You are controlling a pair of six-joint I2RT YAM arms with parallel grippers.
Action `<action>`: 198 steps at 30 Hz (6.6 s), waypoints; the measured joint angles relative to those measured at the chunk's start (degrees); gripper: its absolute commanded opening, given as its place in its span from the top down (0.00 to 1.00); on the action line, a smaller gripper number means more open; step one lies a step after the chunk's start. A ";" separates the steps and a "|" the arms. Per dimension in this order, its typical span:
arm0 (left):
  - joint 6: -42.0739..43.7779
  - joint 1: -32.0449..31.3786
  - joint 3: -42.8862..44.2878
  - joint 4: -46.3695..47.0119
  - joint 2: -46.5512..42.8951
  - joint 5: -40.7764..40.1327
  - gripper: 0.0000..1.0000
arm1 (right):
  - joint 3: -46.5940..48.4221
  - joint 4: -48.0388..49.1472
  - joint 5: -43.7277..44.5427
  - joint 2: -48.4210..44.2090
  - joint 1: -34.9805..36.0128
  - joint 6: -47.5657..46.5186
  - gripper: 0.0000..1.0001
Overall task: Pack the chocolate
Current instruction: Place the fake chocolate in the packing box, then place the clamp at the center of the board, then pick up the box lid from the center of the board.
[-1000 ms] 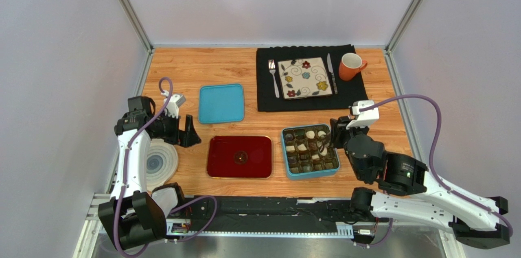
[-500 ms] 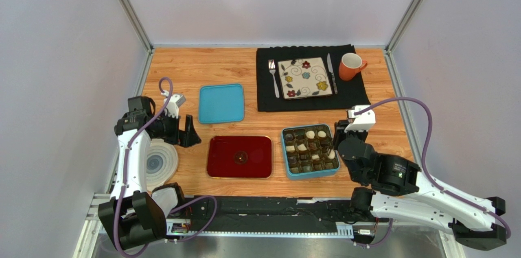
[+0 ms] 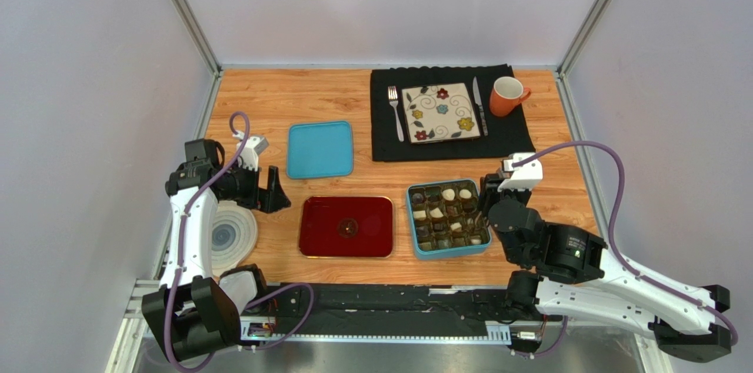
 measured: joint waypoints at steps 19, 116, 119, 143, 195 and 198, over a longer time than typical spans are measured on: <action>0.00 0.00 0.00 0.00 0.00 0.04 0.01 | 6.86 -4.57 2.93 -0.92 -11.39 0.87 1.00; 51.87 -19.85 5.88 28.04 35.26 -13.81 0.11 | 25.11 -4.55 -71.67 30.84 -70.18 0.90 0.60; 52.04 -19.87 5.62 28.26 35.21 -13.70 0.16 | 25.11 -4.24 -71.69 30.84 -69.92 1.05 0.62; 51.25 -20.28 6.21 22.56 35.67 -16.55 1.00 | 25.11 -3.72 -70.14 30.27 -60.72 1.25 0.68; -72.17 -38.27 22.75 42.36 5.25 45.07 1.00 | 14.99 32.20 -113.57 15.23 -53.40 -30.32 0.16; -73.31 -38.91 22.77 42.64 5.22 45.05 1.00 | 16.65 32.54 -121.11 16.20 -55.87 -30.34 0.17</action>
